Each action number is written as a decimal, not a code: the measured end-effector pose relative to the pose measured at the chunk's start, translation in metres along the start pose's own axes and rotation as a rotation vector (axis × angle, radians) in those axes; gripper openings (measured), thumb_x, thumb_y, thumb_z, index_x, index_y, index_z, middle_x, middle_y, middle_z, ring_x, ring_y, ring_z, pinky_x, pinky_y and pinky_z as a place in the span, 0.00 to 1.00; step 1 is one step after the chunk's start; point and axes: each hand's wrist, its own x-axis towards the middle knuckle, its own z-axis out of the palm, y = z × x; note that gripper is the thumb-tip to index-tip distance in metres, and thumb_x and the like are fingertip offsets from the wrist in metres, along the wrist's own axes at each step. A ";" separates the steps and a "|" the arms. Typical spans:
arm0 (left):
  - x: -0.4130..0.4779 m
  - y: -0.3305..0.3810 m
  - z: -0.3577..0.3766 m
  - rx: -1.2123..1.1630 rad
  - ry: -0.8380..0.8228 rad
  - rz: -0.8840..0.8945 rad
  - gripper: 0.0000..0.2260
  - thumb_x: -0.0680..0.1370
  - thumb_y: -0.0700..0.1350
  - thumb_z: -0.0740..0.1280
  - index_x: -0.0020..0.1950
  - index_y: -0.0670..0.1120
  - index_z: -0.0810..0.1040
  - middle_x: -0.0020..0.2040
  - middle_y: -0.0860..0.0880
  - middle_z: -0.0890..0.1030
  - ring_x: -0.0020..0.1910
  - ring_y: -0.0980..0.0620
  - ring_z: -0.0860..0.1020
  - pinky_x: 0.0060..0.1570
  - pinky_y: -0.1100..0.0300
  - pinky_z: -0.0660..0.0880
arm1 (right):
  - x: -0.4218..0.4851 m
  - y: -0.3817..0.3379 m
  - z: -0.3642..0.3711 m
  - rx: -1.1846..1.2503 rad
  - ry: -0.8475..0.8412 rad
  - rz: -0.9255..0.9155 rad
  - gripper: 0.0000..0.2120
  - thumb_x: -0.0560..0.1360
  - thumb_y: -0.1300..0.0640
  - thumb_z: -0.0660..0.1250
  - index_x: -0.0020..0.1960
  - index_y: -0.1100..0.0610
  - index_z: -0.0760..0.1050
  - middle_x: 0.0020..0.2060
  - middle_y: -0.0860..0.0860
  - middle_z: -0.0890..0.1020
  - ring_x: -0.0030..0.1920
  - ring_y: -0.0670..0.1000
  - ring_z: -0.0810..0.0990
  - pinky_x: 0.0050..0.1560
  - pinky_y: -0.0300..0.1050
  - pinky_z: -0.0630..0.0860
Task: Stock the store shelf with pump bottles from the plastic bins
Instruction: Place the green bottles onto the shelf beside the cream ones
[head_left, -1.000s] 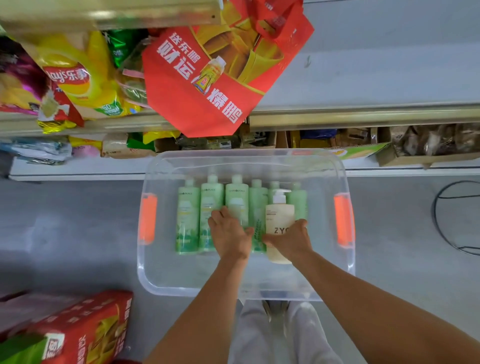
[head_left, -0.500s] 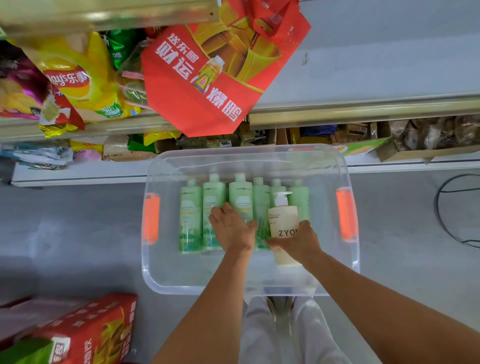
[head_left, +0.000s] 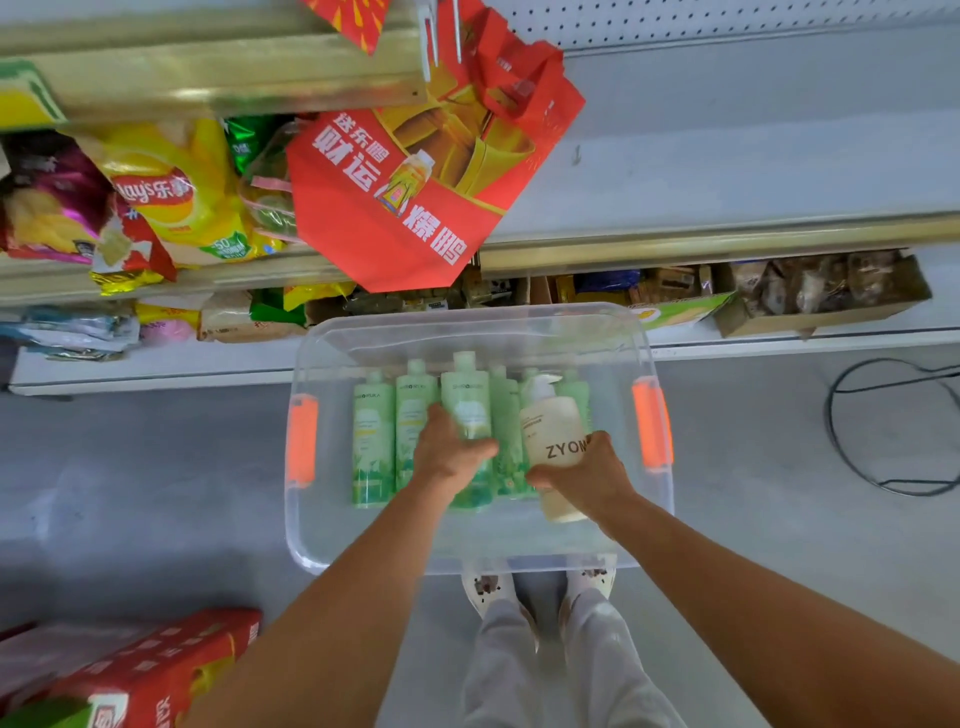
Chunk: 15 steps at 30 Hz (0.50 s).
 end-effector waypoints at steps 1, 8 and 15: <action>-0.009 0.004 -0.006 -0.045 0.003 0.024 0.35 0.68 0.43 0.77 0.70 0.44 0.62 0.64 0.44 0.74 0.58 0.43 0.76 0.53 0.56 0.74 | -0.008 -0.005 -0.005 0.023 0.008 -0.024 0.34 0.58 0.53 0.79 0.57 0.57 0.64 0.45 0.52 0.76 0.44 0.51 0.78 0.35 0.44 0.76; -0.081 0.053 -0.052 -0.387 0.048 0.216 0.24 0.63 0.41 0.79 0.56 0.50 0.75 0.45 0.53 0.84 0.39 0.58 0.83 0.32 0.66 0.77 | -0.071 -0.052 -0.049 0.180 0.154 -0.246 0.35 0.57 0.53 0.81 0.58 0.52 0.66 0.44 0.46 0.77 0.43 0.46 0.78 0.33 0.40 0.74; -0.141 0.125 -0.095 -0.484 0.044 0.510 0.24 0.66 0.34 0.78 0.55 0.48 0.74 0.46 0.49 0.82 0.37 0.60 0.82 0.32 0.67 0.77 | -0.136 -0.106 -0.105 0.252 0.255 -0.489 0.37 0.55 0.52 0.83 0.57 0.49 0.66 0.45 0.44 0.78 0.43 0.43 0.78 0.31 0.37 0.71</action>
